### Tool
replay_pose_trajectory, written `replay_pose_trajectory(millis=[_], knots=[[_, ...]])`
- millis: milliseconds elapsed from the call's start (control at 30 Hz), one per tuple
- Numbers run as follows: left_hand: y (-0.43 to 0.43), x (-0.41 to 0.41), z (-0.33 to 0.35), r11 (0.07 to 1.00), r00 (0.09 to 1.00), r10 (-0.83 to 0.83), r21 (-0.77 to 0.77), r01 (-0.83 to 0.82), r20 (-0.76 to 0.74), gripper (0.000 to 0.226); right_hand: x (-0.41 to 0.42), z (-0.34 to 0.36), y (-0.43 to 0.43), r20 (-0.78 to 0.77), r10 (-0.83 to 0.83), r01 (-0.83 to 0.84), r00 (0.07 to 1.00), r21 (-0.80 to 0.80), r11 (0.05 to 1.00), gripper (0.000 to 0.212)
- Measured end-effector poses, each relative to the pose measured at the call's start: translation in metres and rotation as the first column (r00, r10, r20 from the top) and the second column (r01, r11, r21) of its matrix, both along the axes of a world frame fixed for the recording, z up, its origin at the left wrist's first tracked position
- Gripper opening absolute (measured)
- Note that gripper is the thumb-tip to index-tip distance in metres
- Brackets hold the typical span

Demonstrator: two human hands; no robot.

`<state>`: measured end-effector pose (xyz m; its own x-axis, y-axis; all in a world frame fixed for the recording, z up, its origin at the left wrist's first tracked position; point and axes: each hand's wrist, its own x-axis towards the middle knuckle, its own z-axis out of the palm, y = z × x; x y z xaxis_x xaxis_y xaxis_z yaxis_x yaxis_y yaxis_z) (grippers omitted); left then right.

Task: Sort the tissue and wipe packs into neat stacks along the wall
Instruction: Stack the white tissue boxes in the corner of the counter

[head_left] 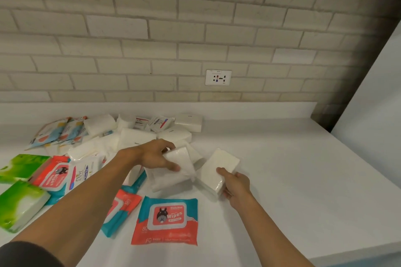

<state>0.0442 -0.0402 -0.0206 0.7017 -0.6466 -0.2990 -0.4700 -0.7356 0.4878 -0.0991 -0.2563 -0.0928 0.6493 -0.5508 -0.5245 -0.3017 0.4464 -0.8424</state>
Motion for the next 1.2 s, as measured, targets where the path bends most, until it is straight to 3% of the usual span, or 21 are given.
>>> replay_pose_trajectory(millis=[100, 300, 433, 733, 1033, 1200], knots=[[-0.009, 0.005, 0.006, 0.991, 0.995, 0.021, -0.131, -0.034, -0.096, 0.057, -0.002, 0.009, -0.009, 0.031, -0.027, 0.028, 0.999, -0.027, 0.999, 0.039], [-0.046, 0.002, 0.012, 0.921, 0.965, 0.003, -0.376, -0.106, -0.264, 0.026, 0.0, 0.023, -0.029, 0.085, -0.107, 0.11, 0.991, -0.032, 0.993, 0.054], [-0.065, 0.01, 0.01, 0.867, 0.938, -0.033, -0.477, -0.145, -0.345, 0.027, 0.008, 0.033, -0.049, 0.124, -0.173, 0.181, 0.977, -0.055, 0.982, 0.053], [-0.118, 0.03, -0.001, 0.801, 0.891, -0.075, -0.56, -0.214, -0.448, 0.021, 0.017, 0.043, -0.093, 0.156, -0.268, 0.285, 0.951, -0.096, 0.954, 0.053], [-0.196, 0.044, -0.007, 0.777, 0.855, -0.04, -0.554, -0.298, -0.516, 0.047, 0.025, 0.049, -0.165, 0.166, -0.309, 0.332, 0.936, -0.132, 0.934, 0.052], [-0.261, 0.038, -0.009, 0.733, 0.829, -0.003, -0.566, -0.378, -0.559, 0.033, 0.02, 0.045, -0.231, 0.151, -0.297, 0.319, 0.943, -0.154, 0.935, 0.053]])
